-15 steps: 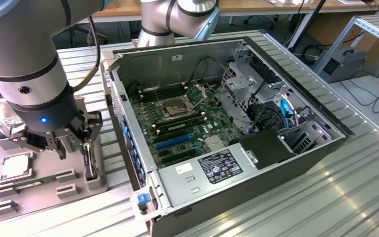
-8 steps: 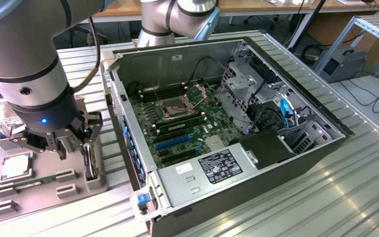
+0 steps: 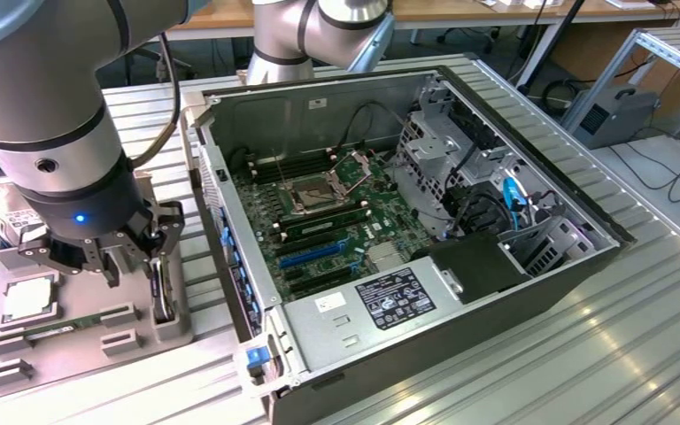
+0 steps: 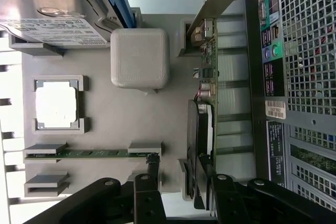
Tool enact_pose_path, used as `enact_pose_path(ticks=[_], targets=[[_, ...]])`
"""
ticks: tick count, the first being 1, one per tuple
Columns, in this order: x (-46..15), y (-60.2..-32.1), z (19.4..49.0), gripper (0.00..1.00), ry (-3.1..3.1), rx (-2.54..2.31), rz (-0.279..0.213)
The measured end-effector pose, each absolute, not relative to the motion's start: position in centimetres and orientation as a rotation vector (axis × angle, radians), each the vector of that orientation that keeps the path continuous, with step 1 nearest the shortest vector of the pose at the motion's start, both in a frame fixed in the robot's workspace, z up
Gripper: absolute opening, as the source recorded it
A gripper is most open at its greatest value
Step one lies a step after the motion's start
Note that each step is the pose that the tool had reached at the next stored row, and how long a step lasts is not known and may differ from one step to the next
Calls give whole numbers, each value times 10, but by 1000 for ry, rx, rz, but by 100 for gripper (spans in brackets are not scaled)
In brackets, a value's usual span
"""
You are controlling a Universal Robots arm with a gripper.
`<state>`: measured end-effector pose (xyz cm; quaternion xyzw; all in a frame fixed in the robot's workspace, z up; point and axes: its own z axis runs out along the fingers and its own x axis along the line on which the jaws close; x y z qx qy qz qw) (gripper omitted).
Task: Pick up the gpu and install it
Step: 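Pick up the gpu and move the gpu toward the slot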
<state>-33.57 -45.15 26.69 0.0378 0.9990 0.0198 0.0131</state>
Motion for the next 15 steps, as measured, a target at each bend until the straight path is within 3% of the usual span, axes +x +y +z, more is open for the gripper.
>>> enact_pose_path(ticks=[15], targets=[[-336, -452, 264, 42, 3112, 118, 62]])
